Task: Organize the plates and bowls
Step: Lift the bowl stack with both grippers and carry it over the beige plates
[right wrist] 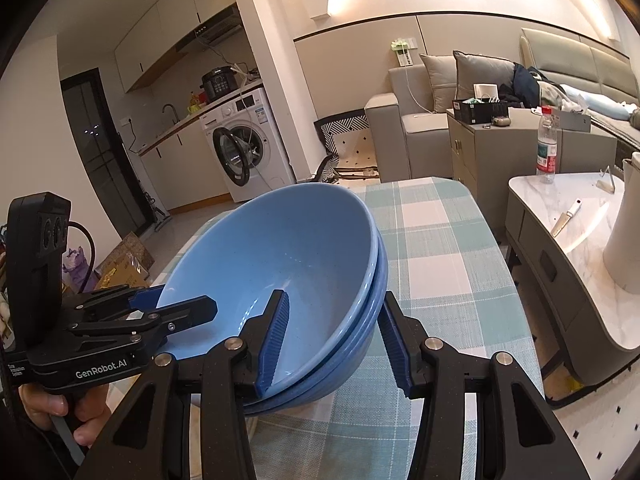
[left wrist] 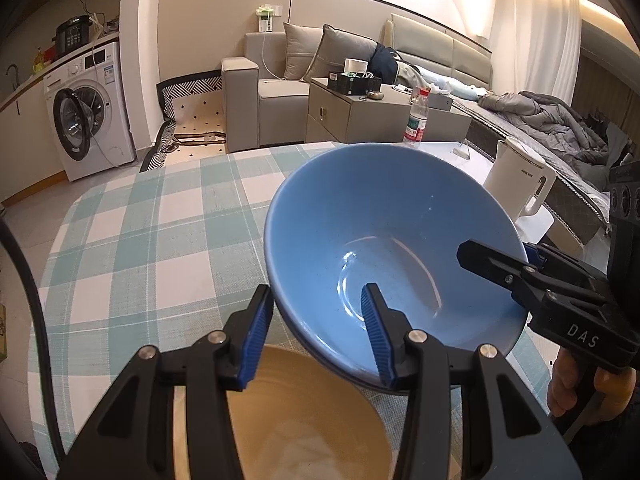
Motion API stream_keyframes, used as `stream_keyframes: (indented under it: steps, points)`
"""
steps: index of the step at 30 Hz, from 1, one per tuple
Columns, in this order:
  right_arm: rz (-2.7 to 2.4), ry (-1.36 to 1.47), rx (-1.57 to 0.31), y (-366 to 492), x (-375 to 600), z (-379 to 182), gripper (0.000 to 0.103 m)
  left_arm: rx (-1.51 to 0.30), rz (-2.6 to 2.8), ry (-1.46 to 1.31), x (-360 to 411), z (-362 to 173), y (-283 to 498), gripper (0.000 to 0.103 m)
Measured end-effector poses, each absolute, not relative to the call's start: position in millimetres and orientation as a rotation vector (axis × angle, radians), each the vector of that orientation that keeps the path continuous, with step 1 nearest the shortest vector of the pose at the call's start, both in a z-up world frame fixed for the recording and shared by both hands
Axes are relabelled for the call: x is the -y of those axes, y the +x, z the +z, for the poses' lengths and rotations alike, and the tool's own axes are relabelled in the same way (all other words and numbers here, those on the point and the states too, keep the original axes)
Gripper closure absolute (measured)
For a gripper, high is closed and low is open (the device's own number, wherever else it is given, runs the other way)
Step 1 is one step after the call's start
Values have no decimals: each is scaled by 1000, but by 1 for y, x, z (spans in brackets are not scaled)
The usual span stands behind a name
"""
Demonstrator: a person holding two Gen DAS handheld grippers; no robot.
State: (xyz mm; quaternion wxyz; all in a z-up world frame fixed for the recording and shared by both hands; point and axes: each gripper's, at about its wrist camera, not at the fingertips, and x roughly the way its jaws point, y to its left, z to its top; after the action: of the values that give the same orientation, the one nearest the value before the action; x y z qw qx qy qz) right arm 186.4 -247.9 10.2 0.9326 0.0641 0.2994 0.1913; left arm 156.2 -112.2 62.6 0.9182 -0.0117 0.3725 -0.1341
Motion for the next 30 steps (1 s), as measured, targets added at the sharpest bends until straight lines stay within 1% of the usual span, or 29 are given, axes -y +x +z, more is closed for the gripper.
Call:
stream_keyframes:
  steps: [14, 30]
  points:
    - [432, 122, -577, 170, 228, 27, 56, -730, -241, -37, 91, 76, 134, 58]
    - [500, 97, -555, 154, 192, 34, 56, -705, -175, -64, 56, 77, 103, 58]
